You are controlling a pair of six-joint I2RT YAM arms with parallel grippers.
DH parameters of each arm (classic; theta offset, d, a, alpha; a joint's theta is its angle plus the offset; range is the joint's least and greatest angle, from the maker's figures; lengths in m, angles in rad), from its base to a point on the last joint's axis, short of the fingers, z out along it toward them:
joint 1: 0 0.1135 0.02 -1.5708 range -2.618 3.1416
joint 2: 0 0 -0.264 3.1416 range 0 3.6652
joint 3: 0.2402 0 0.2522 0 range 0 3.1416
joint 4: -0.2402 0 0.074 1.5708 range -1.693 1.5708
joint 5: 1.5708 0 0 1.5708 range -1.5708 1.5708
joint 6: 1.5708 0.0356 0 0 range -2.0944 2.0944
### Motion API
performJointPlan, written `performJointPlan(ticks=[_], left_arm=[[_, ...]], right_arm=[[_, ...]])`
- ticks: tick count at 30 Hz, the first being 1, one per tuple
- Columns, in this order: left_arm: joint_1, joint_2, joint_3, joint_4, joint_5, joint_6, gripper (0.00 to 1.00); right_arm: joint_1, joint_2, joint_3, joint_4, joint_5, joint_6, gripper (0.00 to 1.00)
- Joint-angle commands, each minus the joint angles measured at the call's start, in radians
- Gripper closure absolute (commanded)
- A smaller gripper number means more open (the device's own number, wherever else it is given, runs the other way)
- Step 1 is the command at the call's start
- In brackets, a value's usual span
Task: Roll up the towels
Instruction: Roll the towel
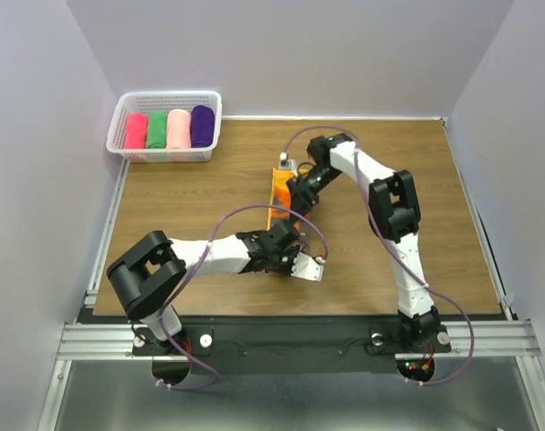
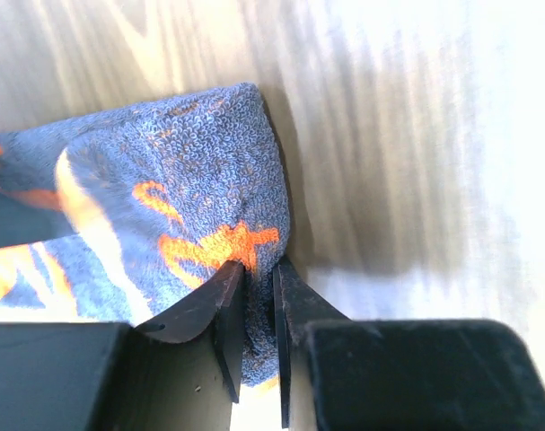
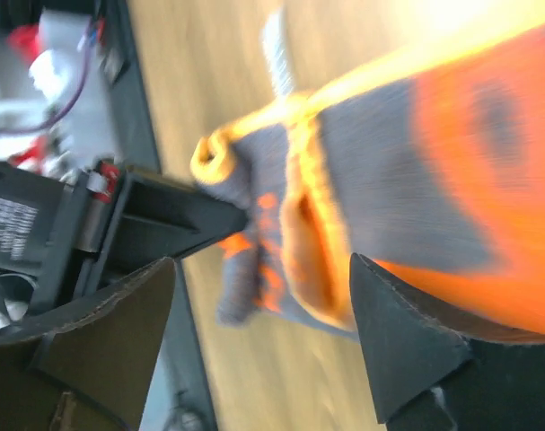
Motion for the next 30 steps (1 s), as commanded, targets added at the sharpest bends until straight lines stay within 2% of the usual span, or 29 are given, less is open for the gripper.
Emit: performJointPlan(ticks=[1, 4, 6, 10, 11, 13, 14, 15, 19, 21, 23, 26, 30], left_arm=[[0.003, 0.035, 0.044, -0.213, 0.153, -0.081, 0.80], [0.043, 0.069, 0.127, -0.289, 0.231, -0.109, 0.80], [0.068, 0.102, 0.170, -0.328, 0.282, -0.118, 0.79], [0.177, 0.220, 0.311, -0.483, 0.397, -0.121, 0.77], [0.196, 0.275, 0.371, -0.507, 0.435, -0.112, 0.77], [0.229, 0.326, 0.429, -0.573, 0.474, -0.109, 0.77], [0.265, 0.381, 0.490, -0.602, 0.496, -0.101, 0.77], [0.279, 0.411, 0.523, -0.630, 0.536, -0.080, 0.76], [0.344, 0.540, 0.644, -0.783, 0.601, -0.006, 0.73], [0.379, 0.615, 0.718, -0.825, 0.616, 0.012, 0.73], [0.402, 0.696, 0.776, -0.906, 0.650, 0.055, 0.70], [0.430, 0.799, 0.899, -0.992, 0.647, 0.083, 0.70], [0.467, 0.882, 1.021, -1.050, 0.668, 0.088, 0.67]], right_arm=[[-0.106, -0.019, 0.222, 0.023, 0.067, 0.065, 0.13], [-0.193, -0.060, 0.269, 0.067, 0.048, 0.113, 0.07], [-0.245, -0.118, 0.220, 0.112, 0.017, 0.136, 0.00], [-0.339, -0.380, -0.023, 0.238, -0.003, 0.125, 0.00], [-0.345, -0.425, -0.142, 0.254, 0.021, 0.118, 0.00], [-0.351, -0.532, -0.259, 0.299, 0.050, 0.093, 0.00], [-0.351, -0.640, -0.309, 0.317, 0.061, 0.092, 0.00], [-0.350, -0.690, -0.411, 0.339, 0.074, 0.095, 0.00], [-0.345, -0.916, -0.594, 0.411, 0.126, 0.110, 0.00], [-0.309, -0.995, -0.646, 0.411, 0.184, 0.095, 0.00], [-0.203, -1.031, -0.735, 0.422, 0.342, 0.049, 0.00], [-0.106, -1.115, -0.867, 0.527, 0.488, 0.049, 0.00], [0.050, -1.100, -0.924, 0.638, 0.645, 0.046, 0.00]])
